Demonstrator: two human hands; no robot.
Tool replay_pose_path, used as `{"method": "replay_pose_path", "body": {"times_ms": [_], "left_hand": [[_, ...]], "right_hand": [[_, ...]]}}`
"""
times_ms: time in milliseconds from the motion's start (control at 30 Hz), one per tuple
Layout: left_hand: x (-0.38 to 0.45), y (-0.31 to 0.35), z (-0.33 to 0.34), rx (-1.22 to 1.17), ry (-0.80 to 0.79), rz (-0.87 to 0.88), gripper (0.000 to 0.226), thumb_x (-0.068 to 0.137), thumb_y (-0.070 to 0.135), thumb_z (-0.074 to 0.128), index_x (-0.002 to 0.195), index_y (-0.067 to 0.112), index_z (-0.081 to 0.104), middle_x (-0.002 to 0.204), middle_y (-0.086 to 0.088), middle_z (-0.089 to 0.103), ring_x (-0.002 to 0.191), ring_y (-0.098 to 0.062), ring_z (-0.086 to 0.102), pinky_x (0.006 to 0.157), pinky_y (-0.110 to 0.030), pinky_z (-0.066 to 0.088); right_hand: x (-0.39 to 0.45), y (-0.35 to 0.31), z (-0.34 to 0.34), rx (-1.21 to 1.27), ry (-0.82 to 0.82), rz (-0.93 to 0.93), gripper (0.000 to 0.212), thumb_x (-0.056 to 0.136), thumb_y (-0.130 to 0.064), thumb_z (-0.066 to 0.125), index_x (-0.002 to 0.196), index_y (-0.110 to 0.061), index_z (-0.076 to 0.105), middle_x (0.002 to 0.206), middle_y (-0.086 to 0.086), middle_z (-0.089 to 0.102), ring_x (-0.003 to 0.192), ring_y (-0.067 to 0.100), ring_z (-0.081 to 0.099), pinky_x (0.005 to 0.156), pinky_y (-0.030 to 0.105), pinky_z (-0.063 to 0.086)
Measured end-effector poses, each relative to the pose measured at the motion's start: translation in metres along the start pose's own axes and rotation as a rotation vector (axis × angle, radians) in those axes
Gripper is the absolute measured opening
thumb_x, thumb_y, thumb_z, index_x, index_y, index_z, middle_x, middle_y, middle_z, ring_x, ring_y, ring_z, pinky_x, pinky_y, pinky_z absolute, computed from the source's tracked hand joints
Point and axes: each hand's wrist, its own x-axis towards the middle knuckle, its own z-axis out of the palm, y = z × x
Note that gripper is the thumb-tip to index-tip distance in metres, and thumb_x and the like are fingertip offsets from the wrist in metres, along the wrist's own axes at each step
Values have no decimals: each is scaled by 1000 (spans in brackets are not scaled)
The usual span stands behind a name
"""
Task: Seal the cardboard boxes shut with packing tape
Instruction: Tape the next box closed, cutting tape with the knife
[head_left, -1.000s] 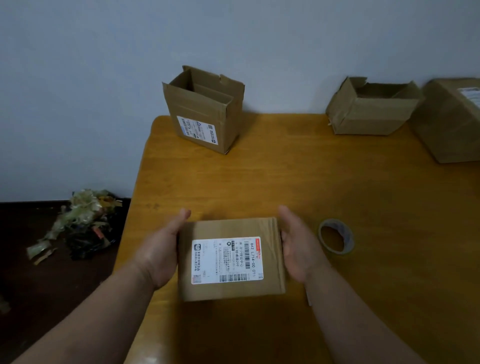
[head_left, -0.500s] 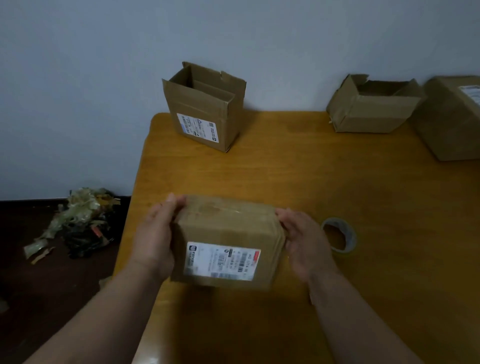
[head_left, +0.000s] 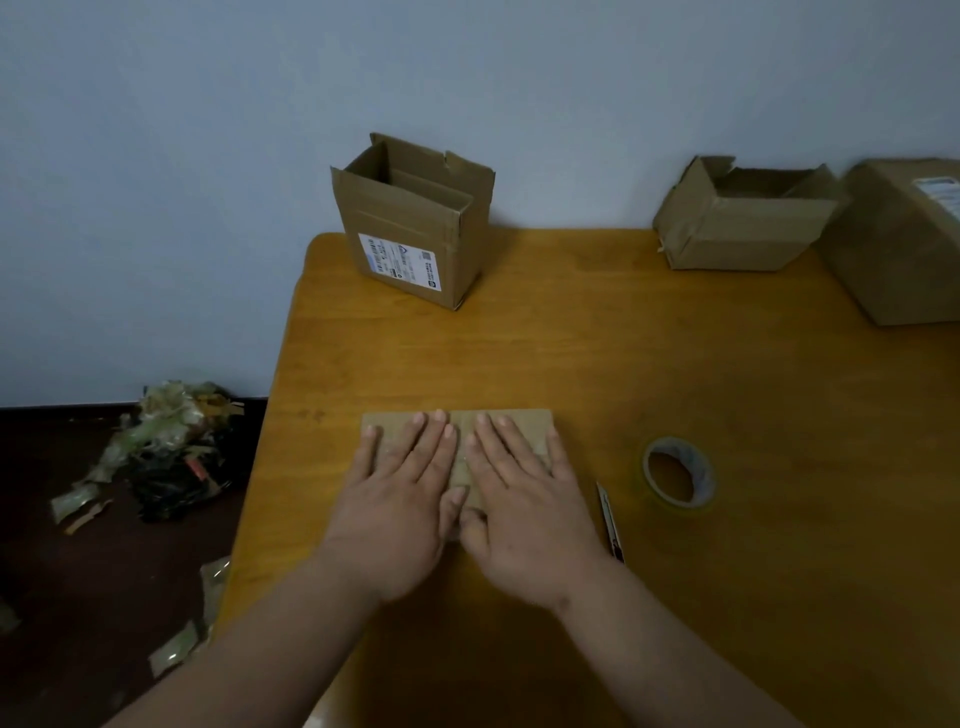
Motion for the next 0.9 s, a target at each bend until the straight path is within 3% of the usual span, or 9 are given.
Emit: {"method": "replay_pose_path", "body": {"times_ms": [67,233,367,433,500,633,700,767,900], "left_hand": [[1,-6,-1,45,-53,57,76,87,54,-26,153,20,-9,160,2,-18,149,-21,-17,118,-51,-7],[-7,-7,2,32,-125,93,66,102,52,4,150,19,36,157,-1,32,147,-23,21,113,-56,14],[-2,-19,-2,-55,-30,21,77,86,68,-20,153,36,1,162,7,-12,147,-22,-20,118,-48,-13],[-6,-21,-1,-375,-9,-261,70,88,76,-1,147,40,-13,160,5,-24,147,-21,-25,121,-45,-10],[-12,-16,-1,-969,40,-539,76,94,64,32,149,40,-15,162,10,-3,150,-17,2,122,-42,11],[-3,-15,-1,-1467,52,-853,69,98,47,49,156,25,19,142,7,43,130,-24,44,105,-39,36],[0,-16,2,-1513,24,-957,51,96,57,44,129,20,55,130,-4,57,119,-29,52,110,-47,37],[1,-16,3,-1491,-10,-1003,47,95,62,40,113,22,57,121,-9,60,116,-31,54,109,-51,39],[4,-23,-7,-1611,32,-1037,43,98,48,51,120,12,60,118,-10,64,111,-30,58,107,-49,42]], "right_hand": [[-1,4,-3,-53,-56,-11,84,87,-57,24,155,-23,-12,161,-3,-25,145,12,-30,118,53,-16],[-4,0,-3,-95,-88,-22,89,91,-54,39,155,-23,-14,160,-5,-27,144,14,-33,116,54,-19],[4,11,-16,-6,-23,-7,78,93,-59,32,156,-24,2,163,-5,-19,147,13,-24,119,52,-13],[2,19,-13,206,13,130,73,99,-58,26,155,-24,-6,157,-7,-32,148,15,-22,122,47,-6],[-2,20,-7,546,-4,285,74,102,-49,34,153,-28,-15,152,-15,-40,150,16,-8,122,44,11],[0,22,-8,1241,50,661,98,91,-43,64,155,-32,-9,165,-2,8,147,29,22,115,47,27],[-1,23,-4,1287,-10,691,81,91,-54,59,155,-26,19,153,3,39,133,27,46,107,44,37],[2,25,5,1293,-15,665,53,93,-56,54,137,-28,50,126,-3,63,107,15,61,97,38,48],[6,35,1,1340,-62,613,55,95,-56,51,142,-29,46,126,-4,63,112,18,61,104,43,46]]}}
